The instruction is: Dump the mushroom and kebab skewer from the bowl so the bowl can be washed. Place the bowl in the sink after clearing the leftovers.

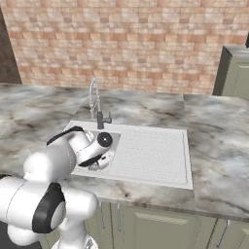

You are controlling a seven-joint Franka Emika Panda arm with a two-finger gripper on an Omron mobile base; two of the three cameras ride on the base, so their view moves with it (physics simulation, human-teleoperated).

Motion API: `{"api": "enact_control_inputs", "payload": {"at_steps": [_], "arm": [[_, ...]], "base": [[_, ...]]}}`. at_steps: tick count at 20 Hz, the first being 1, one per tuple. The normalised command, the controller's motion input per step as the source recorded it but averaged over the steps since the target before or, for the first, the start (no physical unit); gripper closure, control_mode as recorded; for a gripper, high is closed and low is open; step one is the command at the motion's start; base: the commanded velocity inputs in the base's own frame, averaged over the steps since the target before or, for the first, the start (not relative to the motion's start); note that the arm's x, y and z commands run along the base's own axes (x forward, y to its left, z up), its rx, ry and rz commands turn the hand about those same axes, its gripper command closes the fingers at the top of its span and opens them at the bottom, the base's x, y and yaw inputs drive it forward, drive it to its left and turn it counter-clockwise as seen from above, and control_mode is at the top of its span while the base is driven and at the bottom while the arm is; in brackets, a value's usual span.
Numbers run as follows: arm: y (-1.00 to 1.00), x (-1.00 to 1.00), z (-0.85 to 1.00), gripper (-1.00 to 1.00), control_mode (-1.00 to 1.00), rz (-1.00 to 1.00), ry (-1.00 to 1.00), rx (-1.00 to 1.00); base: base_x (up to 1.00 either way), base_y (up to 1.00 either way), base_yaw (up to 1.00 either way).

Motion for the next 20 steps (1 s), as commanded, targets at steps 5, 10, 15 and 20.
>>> {"api": "enact_control_inputs", "payload": {"at_steps": [5,10,15,20], "arm": [[0.15,0.19,-0.37,1.00,-1.00,0.00,0.00,-0.05],[0.16,0.11,-0.41,1.00,-1.00,0.00,0.00,-0.09],[0.07,0.00,-0.34,1.00,-1.00,0.00,0.00,-0.12],[0.06,0.00,-0.04,1.00,-1.00,0.00,0.00,-0.12]], "base": [[0.00,0.00,0.00],[0.00,0.00,0.00],[0.00,0.00,0.00],[0.00,0.00,0.00]]}}
